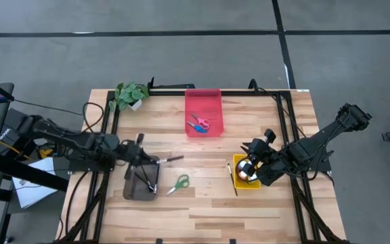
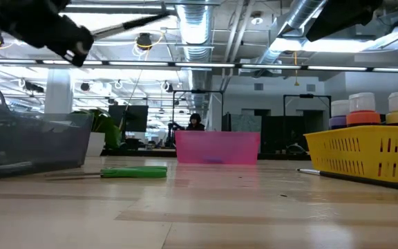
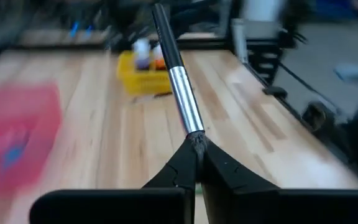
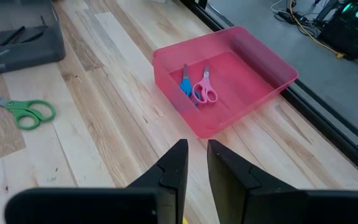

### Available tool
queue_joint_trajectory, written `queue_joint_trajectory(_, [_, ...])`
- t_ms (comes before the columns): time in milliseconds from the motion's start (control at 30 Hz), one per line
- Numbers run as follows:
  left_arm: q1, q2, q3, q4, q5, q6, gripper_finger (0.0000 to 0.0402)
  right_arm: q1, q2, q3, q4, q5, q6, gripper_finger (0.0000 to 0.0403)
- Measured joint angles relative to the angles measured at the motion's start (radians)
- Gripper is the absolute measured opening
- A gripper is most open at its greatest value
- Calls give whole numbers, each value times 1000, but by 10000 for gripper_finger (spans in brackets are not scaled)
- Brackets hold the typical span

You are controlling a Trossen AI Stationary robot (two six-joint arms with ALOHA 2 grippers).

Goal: Pick & Place Paint Supplies
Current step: Put the top black makeup brush into the black bin

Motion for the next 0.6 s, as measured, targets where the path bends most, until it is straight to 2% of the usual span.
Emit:
queue_joint_trajectory(267, [-202, 116, 170, -295, -192, -576, 1, 0, 0, 0, -1, 0, 0, 56])
queue_joint_trajectory(433, [-329, 204, 265, -501, -206, -897, 1, 0, 1, -35, 14, 0, 0, 56])
queue_joint_trajectory(600, [-443, 259, 348, -654, -206, -1072, 1, -8, 1, -42, 17, 0, 0, 56])
